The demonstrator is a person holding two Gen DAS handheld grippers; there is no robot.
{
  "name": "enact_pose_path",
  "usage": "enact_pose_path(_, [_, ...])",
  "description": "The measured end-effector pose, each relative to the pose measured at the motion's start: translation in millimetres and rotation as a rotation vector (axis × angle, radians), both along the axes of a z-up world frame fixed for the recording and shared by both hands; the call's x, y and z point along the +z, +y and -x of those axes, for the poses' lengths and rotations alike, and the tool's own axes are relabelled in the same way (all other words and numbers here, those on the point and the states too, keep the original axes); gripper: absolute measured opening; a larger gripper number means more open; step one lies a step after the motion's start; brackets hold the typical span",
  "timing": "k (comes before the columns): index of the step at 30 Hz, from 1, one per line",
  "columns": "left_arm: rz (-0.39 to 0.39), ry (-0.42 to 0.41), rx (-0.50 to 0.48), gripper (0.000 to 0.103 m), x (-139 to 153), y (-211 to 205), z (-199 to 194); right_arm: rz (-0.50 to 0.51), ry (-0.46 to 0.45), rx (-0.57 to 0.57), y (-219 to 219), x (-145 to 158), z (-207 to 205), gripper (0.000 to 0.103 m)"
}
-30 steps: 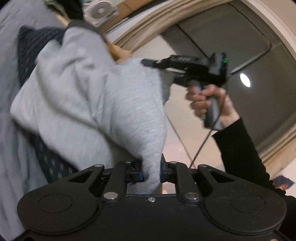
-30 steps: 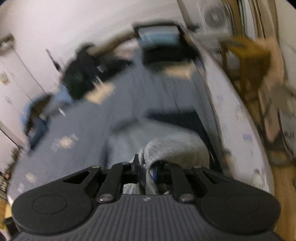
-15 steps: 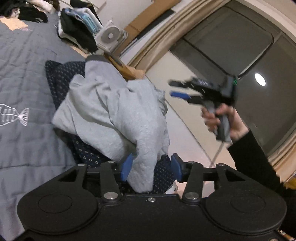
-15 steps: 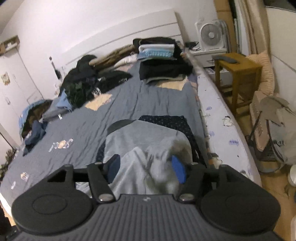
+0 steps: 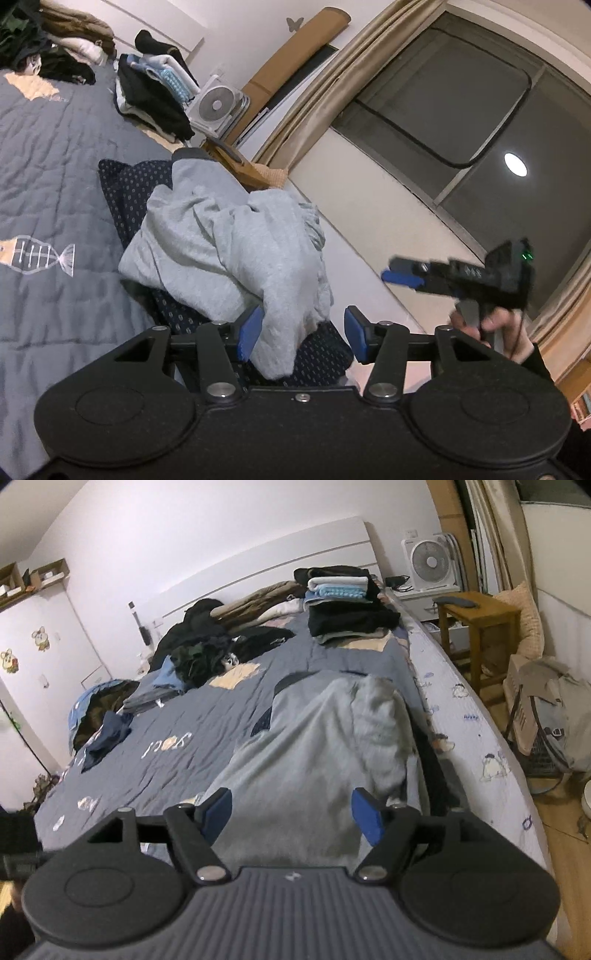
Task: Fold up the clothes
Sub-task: 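Lower the grey shirt onto the navy dotted cloth with the left gripper while the right gripper opens, then open the left gripper and release the shirt onto the navy cloth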
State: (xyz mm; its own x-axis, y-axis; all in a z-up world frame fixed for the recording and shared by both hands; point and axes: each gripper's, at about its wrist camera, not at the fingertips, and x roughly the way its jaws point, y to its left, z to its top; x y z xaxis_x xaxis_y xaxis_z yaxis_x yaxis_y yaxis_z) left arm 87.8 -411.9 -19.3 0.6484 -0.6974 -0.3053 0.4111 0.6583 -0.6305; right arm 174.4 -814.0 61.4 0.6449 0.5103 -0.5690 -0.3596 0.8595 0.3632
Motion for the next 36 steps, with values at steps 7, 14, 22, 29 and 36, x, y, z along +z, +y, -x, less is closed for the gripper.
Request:
enact_pose_path(7, [0.055,0.049,0.016,0.05,-12.3,-2.4,-56.5,-0.011,0.003,0.02,2.1,-16.8,16.6,0.072])
enact_pose_path(14, [0.064,0.132,0.011,0.05,-32.1,-28.3,-118.4,-0.063,0.037,-0.026,-13.6,-37.8,0.9,0.072])
enact_pose_path(22, [-0.013,0.053,-0.069,0.048,-29.8,-70.0,-99.7,-0.106,0.051,-0.019,-21.7,-46.1,-3.1,0.072])
enact_pose_path(29, [-0.145,-0.005,-0.039,0.048,-23.2,-86.2,-61.4,-0.113,0.065,0.026,-19.3,-44.3,-7.7,0.072])
enact_pose_path(36, [-0.046,0.019,0.104,0.062,-22.3,-37.9,-41.5,-0.097,0.036,0.09,-17.2,-31.3,-20.4,0.072])
